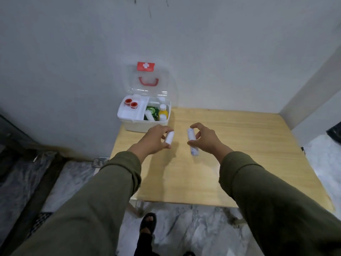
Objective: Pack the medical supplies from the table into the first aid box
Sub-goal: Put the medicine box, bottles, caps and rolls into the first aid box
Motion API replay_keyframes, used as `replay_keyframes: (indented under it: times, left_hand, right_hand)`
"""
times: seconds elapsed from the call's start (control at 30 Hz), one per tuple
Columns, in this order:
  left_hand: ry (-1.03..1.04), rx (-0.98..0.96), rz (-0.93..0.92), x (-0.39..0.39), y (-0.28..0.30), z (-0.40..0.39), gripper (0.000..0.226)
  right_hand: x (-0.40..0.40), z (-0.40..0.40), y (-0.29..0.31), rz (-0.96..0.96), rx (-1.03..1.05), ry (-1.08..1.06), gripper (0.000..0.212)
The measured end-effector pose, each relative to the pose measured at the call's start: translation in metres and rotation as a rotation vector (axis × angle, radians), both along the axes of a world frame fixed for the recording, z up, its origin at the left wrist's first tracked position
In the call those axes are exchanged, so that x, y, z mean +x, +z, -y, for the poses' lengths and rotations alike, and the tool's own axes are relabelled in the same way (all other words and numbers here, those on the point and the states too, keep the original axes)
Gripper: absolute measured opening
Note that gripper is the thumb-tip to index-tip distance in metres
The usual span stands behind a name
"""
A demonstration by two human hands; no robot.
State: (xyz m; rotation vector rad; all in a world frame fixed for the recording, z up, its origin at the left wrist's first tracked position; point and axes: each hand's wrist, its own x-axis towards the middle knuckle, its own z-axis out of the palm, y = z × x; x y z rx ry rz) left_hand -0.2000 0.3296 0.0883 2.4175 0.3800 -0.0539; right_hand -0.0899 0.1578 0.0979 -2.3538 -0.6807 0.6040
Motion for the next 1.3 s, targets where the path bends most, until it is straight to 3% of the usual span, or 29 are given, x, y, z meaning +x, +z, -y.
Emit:
replay_keyframes:
  times: [0.3,0.53,1.3]
  left_hand:
    - [0.135,0.054,0.105,-0.002,0.047,-0.133,0.062]
    - [0.129,0.057,-0.003,-0.001,0.031,-0.203,0.064]
    - [-0.053,0.113,-0.135,0.021,0.002,-0.235,0.067]
  right_hand:
    - [0.016,-0.142,0.049,0.1,0.154,-0.003,0.055]
    - [0.012,-0.23,0.028,0.046,0.146,-0.076,0.061]
    - [0.025,-0.268,-0.006,0.086,-0.037,-0.155,0.061]
